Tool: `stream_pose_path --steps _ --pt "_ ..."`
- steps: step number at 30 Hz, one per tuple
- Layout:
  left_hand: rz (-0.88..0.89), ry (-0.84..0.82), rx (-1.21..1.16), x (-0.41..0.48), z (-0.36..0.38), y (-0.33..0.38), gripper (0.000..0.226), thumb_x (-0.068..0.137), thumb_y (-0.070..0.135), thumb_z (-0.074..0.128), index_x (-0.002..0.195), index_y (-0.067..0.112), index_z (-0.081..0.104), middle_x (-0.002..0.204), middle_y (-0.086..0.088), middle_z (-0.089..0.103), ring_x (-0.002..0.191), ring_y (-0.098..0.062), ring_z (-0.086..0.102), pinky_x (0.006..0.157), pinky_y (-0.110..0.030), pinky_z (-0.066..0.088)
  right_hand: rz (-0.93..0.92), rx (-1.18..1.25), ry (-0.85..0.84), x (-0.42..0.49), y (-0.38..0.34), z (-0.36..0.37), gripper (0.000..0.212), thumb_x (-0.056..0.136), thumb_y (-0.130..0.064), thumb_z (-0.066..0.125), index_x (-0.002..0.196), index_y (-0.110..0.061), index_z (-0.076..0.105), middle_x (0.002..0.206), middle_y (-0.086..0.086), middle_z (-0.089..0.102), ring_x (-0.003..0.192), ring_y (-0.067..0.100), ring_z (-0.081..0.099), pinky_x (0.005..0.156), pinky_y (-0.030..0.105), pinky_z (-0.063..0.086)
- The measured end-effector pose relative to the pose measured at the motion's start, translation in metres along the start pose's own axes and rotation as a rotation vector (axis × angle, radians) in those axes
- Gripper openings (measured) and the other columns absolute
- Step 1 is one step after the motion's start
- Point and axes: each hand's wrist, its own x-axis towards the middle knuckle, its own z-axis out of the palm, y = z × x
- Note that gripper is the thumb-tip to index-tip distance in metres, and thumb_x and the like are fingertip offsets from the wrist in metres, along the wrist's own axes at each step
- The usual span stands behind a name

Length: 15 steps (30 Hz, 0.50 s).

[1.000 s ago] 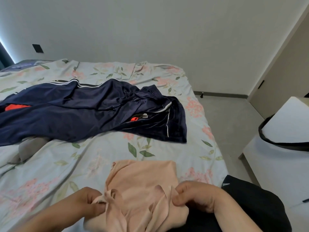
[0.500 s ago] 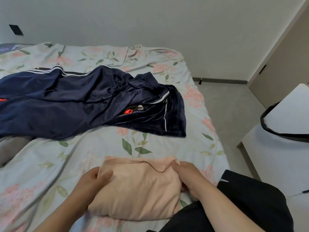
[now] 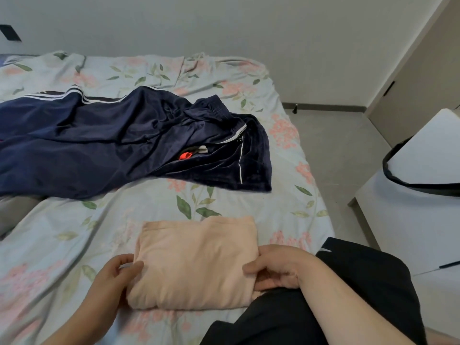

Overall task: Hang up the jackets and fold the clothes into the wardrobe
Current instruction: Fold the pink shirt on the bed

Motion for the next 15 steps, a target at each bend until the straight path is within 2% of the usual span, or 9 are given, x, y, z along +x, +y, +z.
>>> stream_pose_path --steps 3,5,7,10,12,13,15 --pt "0.027 -0.062 0.135 -0.009 -0.002 -0.009 0.052 0.065 0.024 0.086 0.111 0.028 0.062 0.095 -0.003 0.075 0.085 -0.026 0.073 0.071 -0.046 0.057 -0.017 -0.061 -0.049 -0.004 0.005 0.005 0.047 0.082 0.015 0.064 0.123 -0.009 0.065 0.122 0.009 0.069 0.116 0.024 0.063 0.095 0.038 0.055" --pt "0.054 -0.022 0.151 -0.009 0.002 -0.011 0.056 0.059 0.03 0.081 0.112 0.031 0.063 0.098 0.0 0.075 0.089 -0.024 0.072 0.076 -0.046 0.058 -0.024 -0.116 -0.036 -0.007 0.009 0.009 0.046 0.084 0.014 0.063 0.124 -0.006 0.063 0.12 0.011 0.068 0.112 0.023 0.063 0.096 0.034 0.053" --pt "0.056 0.021 0.089 -0.006 0.006 -0.013 0.049 0.066 0.025 0.079 0.111 0.031 0.063 0.1 0.0 0.074 0.09 -0.024 0.072 0.075 -0.047 0.058 -0.074 -0.116 -0.013 -0.008 0.013 0.012 0.039 0.087 0.008 0.063 0.124 -0.005 0.062 0.117 0.012 0.068 0.111 0.025 0.062 0.1 0.034 0.05" --pt "0.051 0.046 0.009 -0.003 0.01 -0.018 0.035 0.078 0.012 0.073 0.109 0.027 0.064 0.105 -0.005 0.072 0.095 -0.029 0.069 0.081 -0.055 0.057 -0.173 0.067 -0.037 -0.008 0.019 0.015 0.033 0.094 -0.001 0.06 0.126 -0.009 0.06 0.123 0.011 0.068 0.12 0.028 0.06 0.105 0.044 0.047" --pt "0.052 0.063 -0.029 -0.002 0.012 -0.021 0.032 0.078 0.01 0.071 0.106 0.024 0.065 0.106 -0.007 0.072 0.096 -0.031 0.069 0.081 -0.056 0.057 -0.198 0.127 -0.089 -0.008 0.022 0.014 0.033 0.096 -0.005 0.059 0.128 -0.012 0.058 0.125 0.01 0.067 0.123 0.03 0.058 0.108 0.047 0.044" --pt "0.057 0.072 -0.039 -0.002 0.013 -0.022 0.033 0.075 0.012 0.07 0.106 0.023 0.065 0.106 -0.007 0.072 0.096 -0.031 0.069 0.079 -0.054 0.057 -0.199 0.085 -0.112 -0.008 0.023 0.013 0.035 0.095 -0.004 0.06 0.129 -0.014 0.059 0.126 0.008 0.067 0.125 0.031 0.056 0.109 0.047 0.043" --pt "0.067 0.086 -0.042 -0.004 0.014 -0.022 0.031 0.076 0.013 0.068 0.105 0.023 0.065 0.105 -0.007 0.072 0.095 -0.03 0.069 0.076 -0.052 0.058 -0.163 -0.164 -0.105 -0.01 0.025 0.012 0.042 0.086 -0.002 0.067 0.124 -0.021 0.063 0.124 0.003 0.068 0.125 0.029 0.055 0.105 0.041 0.045"
